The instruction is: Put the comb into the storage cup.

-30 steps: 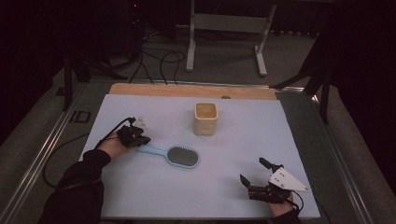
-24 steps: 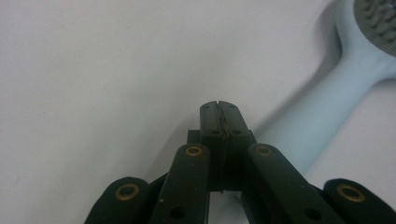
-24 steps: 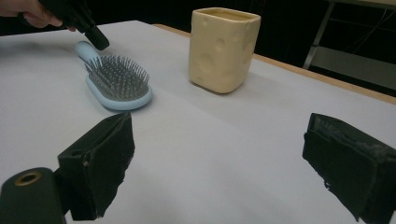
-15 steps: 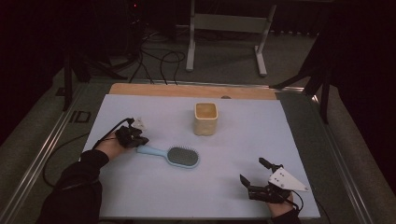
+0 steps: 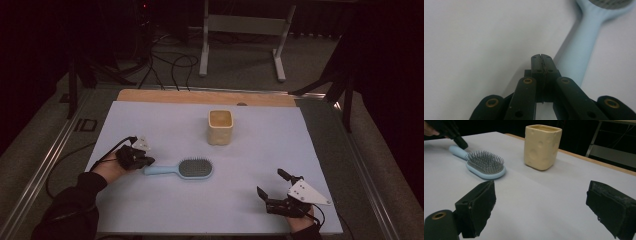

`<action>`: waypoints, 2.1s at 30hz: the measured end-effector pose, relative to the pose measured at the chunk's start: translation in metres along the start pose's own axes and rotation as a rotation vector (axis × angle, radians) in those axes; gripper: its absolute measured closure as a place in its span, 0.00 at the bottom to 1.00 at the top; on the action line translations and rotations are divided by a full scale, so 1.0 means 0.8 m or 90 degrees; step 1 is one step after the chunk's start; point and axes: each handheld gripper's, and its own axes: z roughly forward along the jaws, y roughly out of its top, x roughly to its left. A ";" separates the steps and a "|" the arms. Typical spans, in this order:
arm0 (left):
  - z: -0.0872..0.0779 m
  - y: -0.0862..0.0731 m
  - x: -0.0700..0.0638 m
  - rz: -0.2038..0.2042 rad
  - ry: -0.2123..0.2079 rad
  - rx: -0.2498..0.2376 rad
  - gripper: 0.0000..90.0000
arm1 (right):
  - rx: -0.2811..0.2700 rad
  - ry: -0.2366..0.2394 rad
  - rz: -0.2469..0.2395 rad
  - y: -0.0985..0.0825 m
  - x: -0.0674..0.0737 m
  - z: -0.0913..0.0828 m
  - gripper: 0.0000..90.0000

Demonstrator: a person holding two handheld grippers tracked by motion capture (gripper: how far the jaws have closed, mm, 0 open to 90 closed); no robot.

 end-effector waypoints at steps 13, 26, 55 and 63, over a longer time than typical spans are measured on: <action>-0.011 -0.014 -0.048 0.032 -0.033 -0.002 1.00 | 0.003 0.000 0.000 0.001 0.001 0.000 0.10; -0.019 -0.016 -0.081 0.061 -0.062 0.008 1.00 | 0.006 -0.003 -0.001 0.001 0.001 0.001 0.10; -0.042 -0.001 -0.083 0.011 -0.028 0.003 1.00 | 0.008 -0.003 -0.003 0.000 0.001 0.001 0.10; -0.061 0.016 -0.077 -0.051 -0.009 -0.034 0.98 | 0.009 -0.003 -0.001 0.000 0.001 0.002 0.10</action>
